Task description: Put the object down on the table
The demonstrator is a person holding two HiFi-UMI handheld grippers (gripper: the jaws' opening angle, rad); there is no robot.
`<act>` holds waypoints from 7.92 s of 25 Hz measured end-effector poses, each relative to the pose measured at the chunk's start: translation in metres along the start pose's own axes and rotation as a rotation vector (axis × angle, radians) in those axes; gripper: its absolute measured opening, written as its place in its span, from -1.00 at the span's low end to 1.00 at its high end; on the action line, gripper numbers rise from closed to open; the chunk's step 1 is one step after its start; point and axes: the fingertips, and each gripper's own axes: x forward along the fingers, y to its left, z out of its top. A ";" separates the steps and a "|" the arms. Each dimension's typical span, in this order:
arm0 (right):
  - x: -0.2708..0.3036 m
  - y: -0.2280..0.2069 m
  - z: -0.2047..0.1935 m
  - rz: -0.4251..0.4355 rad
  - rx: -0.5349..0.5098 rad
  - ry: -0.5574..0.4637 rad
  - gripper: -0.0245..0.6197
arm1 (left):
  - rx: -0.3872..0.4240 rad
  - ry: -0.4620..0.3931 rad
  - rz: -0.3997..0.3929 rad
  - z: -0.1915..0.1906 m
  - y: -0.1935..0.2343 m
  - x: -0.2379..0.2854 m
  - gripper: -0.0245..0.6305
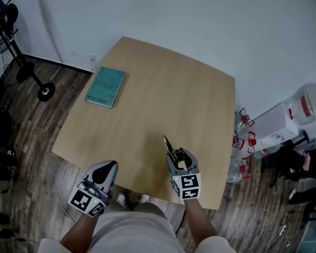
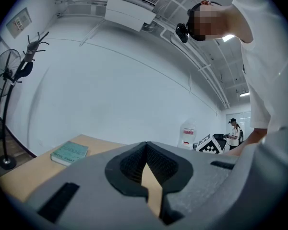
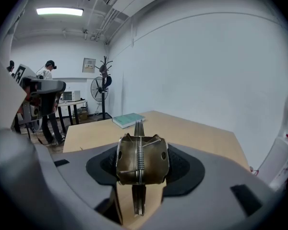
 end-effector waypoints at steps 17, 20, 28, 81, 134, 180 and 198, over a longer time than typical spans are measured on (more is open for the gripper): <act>0.078 0.010 -0.083 0.066 -0.247 0.231 -0.26 | 0.000 0.017 0.081 -0.006 0.004 -0.012 -0.90; 0.090 0.009 -0.085 0.074 -0.280 0.239 -0.26 | -0.003 0.029 0.089 -0.009 0.005 -0.012 -0.90; 0.124 0.002 -0.091 0.095 -0.386 0.257 -0.26 | -0.011 0.051 0.138 -0.018 0.011 -0.016 -0.90; 0.136 0.031 -0.121 0.278 -0.377 0.453 -0.16 | -0.047 0.018 0.170 -0.018 0.020 -0.038 -0.90; 0.094 0.052 -0.133 0.169 -0.238 0.495 -0.05 | -0.063 0.037 0.071 -0.020 0.018 -0.082 -0.90; -0.136 -0.094 0.051 -0.245 0.411 -0.278 -0.93 | 0.131 -0.079 -0.097 0.054 -0.015 -0.020 -0.91; -0.222 -0.055 0.186 -0.306 0.062 -0.542 -0.93 | 0.148 -0.179 0.016 0.102 0.027 -0.041 -0.90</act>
